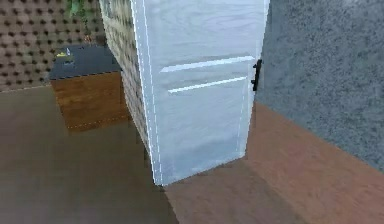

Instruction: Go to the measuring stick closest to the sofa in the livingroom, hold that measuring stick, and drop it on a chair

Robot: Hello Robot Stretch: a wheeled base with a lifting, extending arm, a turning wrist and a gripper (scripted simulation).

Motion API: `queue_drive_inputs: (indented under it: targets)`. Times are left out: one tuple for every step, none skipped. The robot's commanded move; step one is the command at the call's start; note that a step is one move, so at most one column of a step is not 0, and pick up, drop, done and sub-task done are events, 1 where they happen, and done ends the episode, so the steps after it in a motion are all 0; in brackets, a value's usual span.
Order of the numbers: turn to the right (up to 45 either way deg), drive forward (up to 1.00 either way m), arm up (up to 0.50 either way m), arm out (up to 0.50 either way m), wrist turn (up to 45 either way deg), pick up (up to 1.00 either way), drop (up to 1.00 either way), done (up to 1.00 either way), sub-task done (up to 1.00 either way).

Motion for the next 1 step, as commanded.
queue_drive_inputs:
  targets:
    - [0.0,0.15,0.00,0.00,0.0,0.00,0.00,0.00,0.00]
